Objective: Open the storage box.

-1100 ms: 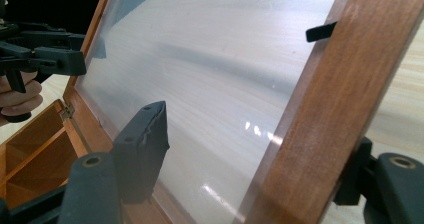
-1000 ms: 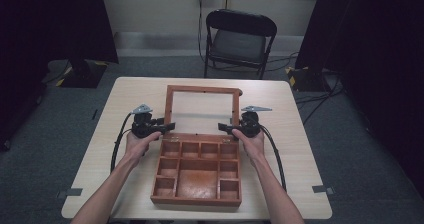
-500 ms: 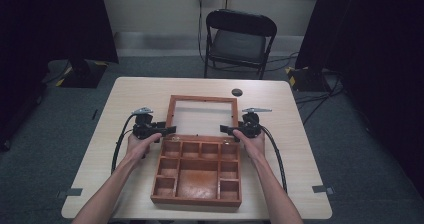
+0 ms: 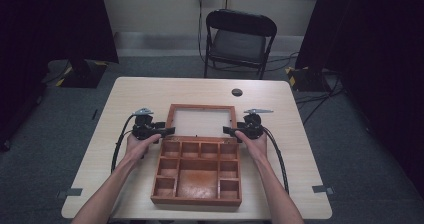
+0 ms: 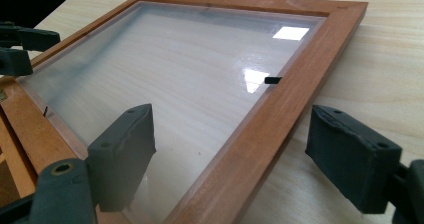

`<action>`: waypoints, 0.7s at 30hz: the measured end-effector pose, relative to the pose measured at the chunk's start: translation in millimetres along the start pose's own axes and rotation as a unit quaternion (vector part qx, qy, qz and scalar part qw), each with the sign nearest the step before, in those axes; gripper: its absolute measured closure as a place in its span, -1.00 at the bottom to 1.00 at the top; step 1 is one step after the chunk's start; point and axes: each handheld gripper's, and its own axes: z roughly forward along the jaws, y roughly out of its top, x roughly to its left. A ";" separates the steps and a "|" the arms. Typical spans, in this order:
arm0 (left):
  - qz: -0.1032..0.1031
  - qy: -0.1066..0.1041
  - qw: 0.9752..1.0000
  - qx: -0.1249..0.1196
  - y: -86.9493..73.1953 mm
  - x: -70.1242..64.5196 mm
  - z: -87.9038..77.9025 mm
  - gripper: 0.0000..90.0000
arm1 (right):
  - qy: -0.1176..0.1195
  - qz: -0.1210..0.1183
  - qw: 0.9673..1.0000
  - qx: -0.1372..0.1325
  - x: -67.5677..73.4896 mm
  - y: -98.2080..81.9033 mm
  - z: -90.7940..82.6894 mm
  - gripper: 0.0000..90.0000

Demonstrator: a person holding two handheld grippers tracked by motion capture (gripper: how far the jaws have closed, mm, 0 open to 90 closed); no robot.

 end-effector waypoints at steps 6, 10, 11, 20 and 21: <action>0.016 0.009 1.000 -0.006 4.7 -5.6 -10.5 -0.34 | 0.002 0.000 1.000 -0.007 -0.1 2.4 -13.5 -0.61; 0.022 0.013 1.000 -0.007 6.6 -9.6 -19.9 -0.39 | -0.001 -0.008 1.000 -0.018 0.4 4.1 -28.8 -0.63; 0.029 0.016 0.999 -0.005 6.9 -10.4 -22.6 -0.39 | -0.002 -0.007 1.000 -0.020 0.3 3.8 -32.6 -0.65; 0.045 0.032 0.998 0.001 0.0 -14.7 -47.5 -0.42 | -0.019 -0.026 0.999 -0.020 3.1 -1.1 -68.2 -0.67; 0.046 0.034 0.998 0.003 -1.5 -14.8 -50.1 -0.42 | -0.022 -0.027 0.999 -0.021 3.3 -2.8 -72.6 -0.67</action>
